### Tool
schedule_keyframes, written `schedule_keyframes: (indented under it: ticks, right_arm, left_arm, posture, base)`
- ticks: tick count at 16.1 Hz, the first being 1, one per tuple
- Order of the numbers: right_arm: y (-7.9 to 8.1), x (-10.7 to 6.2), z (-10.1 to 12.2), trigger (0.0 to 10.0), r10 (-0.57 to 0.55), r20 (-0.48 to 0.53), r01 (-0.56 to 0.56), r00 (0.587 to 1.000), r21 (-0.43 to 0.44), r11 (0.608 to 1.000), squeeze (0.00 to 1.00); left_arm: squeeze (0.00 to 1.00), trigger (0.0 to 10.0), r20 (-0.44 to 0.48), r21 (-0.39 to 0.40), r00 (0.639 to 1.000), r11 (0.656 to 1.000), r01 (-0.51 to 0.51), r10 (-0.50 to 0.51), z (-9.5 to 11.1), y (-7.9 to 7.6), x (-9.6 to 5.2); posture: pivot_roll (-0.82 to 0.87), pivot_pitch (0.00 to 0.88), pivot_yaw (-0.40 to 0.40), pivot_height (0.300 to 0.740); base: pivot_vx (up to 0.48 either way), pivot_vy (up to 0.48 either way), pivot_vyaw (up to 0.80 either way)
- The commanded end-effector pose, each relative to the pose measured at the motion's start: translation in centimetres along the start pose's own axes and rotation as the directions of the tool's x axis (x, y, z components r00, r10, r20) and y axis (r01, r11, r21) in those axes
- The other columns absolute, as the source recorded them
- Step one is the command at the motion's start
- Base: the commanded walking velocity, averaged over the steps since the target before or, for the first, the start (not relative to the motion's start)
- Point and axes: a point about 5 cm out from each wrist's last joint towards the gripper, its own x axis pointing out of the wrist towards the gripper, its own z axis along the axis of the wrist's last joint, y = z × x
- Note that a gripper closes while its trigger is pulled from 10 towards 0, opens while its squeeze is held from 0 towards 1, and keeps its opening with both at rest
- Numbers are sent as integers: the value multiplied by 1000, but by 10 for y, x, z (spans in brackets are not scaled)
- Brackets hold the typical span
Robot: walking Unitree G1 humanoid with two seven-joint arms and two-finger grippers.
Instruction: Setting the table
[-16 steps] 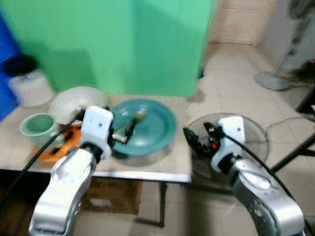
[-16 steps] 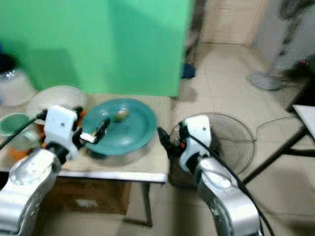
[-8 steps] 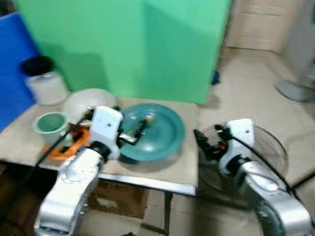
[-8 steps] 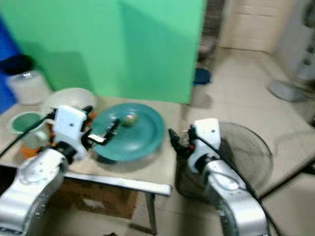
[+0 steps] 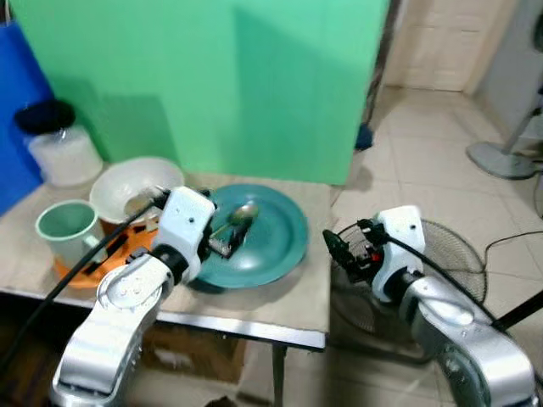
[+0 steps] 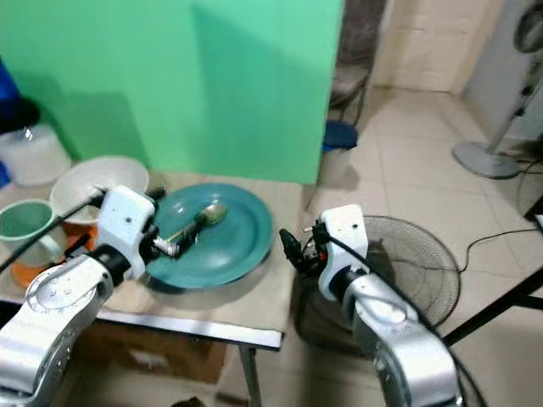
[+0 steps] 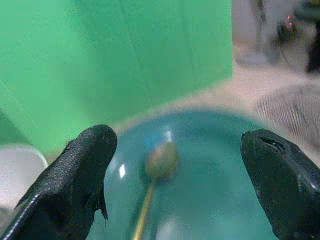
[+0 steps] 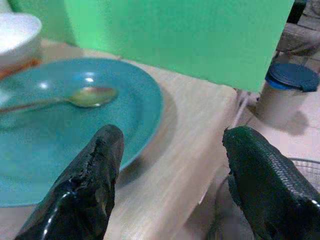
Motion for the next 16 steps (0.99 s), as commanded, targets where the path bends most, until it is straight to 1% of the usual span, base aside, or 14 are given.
schedule_keyframes:
  ticks: [1,2,3,4,5,6,7,9,11,12,13,14,15,16]
  right_arm:
    - [-4,-1,-1,10000,13,-25,-13,1000,4,1000,0]
    - [-6,-3,1,10000,45,-41,-46,998,-13,999,0]
    - [-7,-4,2,10000,63,-46,-64,997,-24,998,0]
    - [-8,-6,4,10000,98,-63,-101,993,-49,994,0]
    - [-8,-8,6,10000,130,-80,-135,988,-66,989,0]
    - [-9,-9,6,10000,138,-85,-144,987,-67,987,0]
    - [-10,-11,7,10000,154,-91,-161,984,-70,985,0]
    - [-11,-13,8,10000,171,-100,-180,980,-86,980,0]
    - [-11,-17,9,10000,204,-115,-215,972,-95,972,0]
    - [-8,-20,8,10000,246,-131,-259,960,-100,961,0]
    - [-6,-22,7,10000,273,-140,-288,952,-104,952,0]
    - [-5,-23,7,10000,284,-142,-300,948,-107,948,0]
    - [-2,-26,7,10000,320,-150,-337,935,-109,935,0]
    - [0,-28,7,10000,341,-158,-360,927,-112,926,0]
  left_arm:
    - [0,10000,-3,23,999,998,52,-52,3,1,5]
    - [992,10000,-36,37,995,995,89,-88,2,7,11]
    - [1000,10000,-47,45,993,993,112,-110,2,10,14]
    - [1000,10000,-72,79,986,985,153,-147,2,20,20]
    - [937,10000,-132,143,975,969,200,-181,-2,31,27]
    - [247,10000,-155,159,968,962,220,-196,-3,33,28]
    - [0,10000,-195,156,958,958,242,-210,-7,41,34]
    - [0,10000,-259,112,939,959,261,-225,-13,50,43]
    - [0,10000,-344,81,903,950,300,-256,-21,59,50]
    - [0,10000,-370,52,889,949,310,-270,-26,64,55]
    - [0,10000,-359,19,891,953,303,-276,-26,66,59]
    - [0,8627,-354,8,892,953,303,-280,-26,66,61]
    - [0,1373,-338,-13,890,947,321,-306,-23,68,66]
    - [0,0,-344,-8,885,943,333,-316,-22,68,69]
  posture:
    - [141,0,10,740]
    - [140,0,10,740]
    - [137,0,10,740]
    - [134,0,12,740]
    - [127,0,17,740]
    - [127,0,17,740]
    - [123,0,17,740]
    - [117,0,19,740]
    - [111,0,22,740]
    - [108,0,23,740]
    - [103,0,25,740]
    - [102,0,25,740]
    - [102,0,25,740]
    - [102,0,25,740]
  base:
    - [0,0,0]
    - [0,0,0]
    - [0,0,0]
    - [0,0,0]
    - [0,0,0]
    - [0,0,0]
    - [0,0,0]
    - [0,0,0]
    - [0,0,0]
    - [0,0,0]
    - [0,0,0]
    - [0,0,0]
    - [0,0,0]
    - [0,0,0]
